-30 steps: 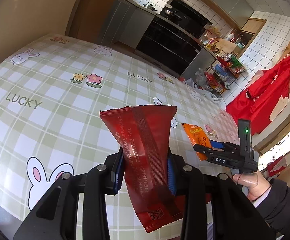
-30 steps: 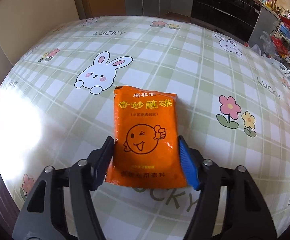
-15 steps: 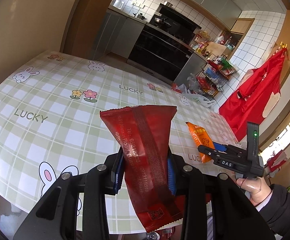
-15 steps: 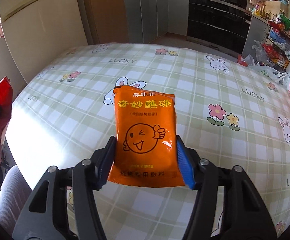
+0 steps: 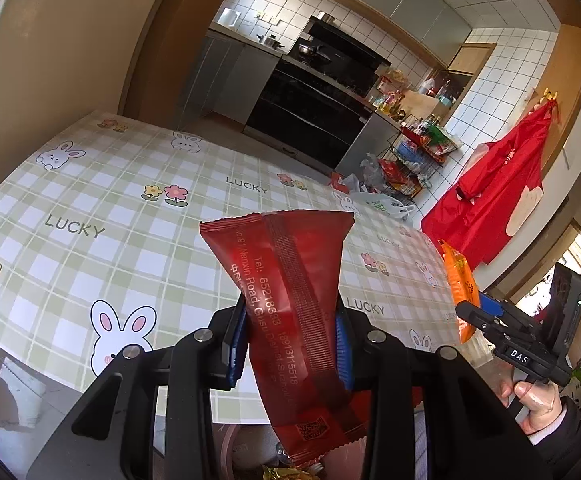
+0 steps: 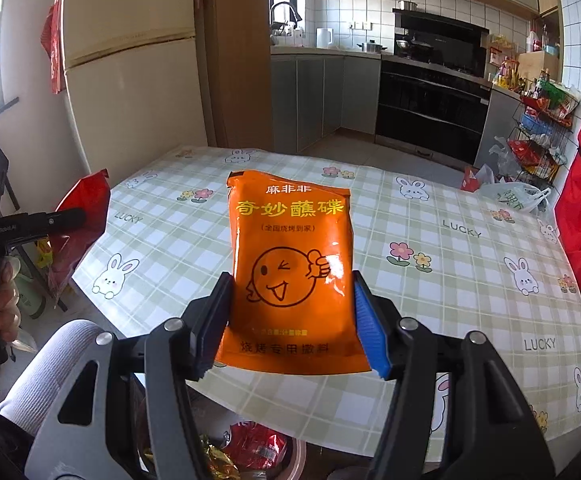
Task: Collect trash
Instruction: 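Carry the orange packet over the bin and open the right tool while the left tool holds the red packet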
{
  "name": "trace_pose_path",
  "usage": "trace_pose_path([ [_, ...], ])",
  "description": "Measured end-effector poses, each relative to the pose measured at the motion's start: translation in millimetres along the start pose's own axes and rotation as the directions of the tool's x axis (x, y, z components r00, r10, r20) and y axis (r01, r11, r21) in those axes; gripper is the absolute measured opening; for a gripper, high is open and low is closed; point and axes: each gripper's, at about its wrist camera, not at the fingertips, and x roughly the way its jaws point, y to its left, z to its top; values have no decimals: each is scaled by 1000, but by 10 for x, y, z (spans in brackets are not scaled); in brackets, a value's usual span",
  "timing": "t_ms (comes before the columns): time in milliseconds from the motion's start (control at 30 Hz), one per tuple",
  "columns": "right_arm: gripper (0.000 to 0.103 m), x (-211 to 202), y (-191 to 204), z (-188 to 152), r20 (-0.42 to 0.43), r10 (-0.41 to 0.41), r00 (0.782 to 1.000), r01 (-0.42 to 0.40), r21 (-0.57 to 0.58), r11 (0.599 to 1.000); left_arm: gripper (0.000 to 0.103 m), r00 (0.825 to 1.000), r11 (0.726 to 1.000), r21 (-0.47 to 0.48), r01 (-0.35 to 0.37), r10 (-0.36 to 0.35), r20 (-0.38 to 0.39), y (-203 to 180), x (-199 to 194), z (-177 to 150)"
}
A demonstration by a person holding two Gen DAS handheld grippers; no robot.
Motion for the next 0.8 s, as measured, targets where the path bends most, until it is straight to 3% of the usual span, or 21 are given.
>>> trace_pose_path([
  [200, 59, -489, 146, -79, 68, 40, 997, -40, 4, 999, 35, 999, 999, 44, 2, -3, 34, -226, -346, -50],
  [500, 59, -1034, 390, -301, 89, 79, 993, -77, -29, 997, 35, 996, 996, 88, 22, -29, 79, -464, -822, -169],
  [800, 60, -1039, 504, -564, 27, 108, 994, -107, -41, 993, 35, 997, 995, 96, 30, -36, 63, -511, -875, -305],
])
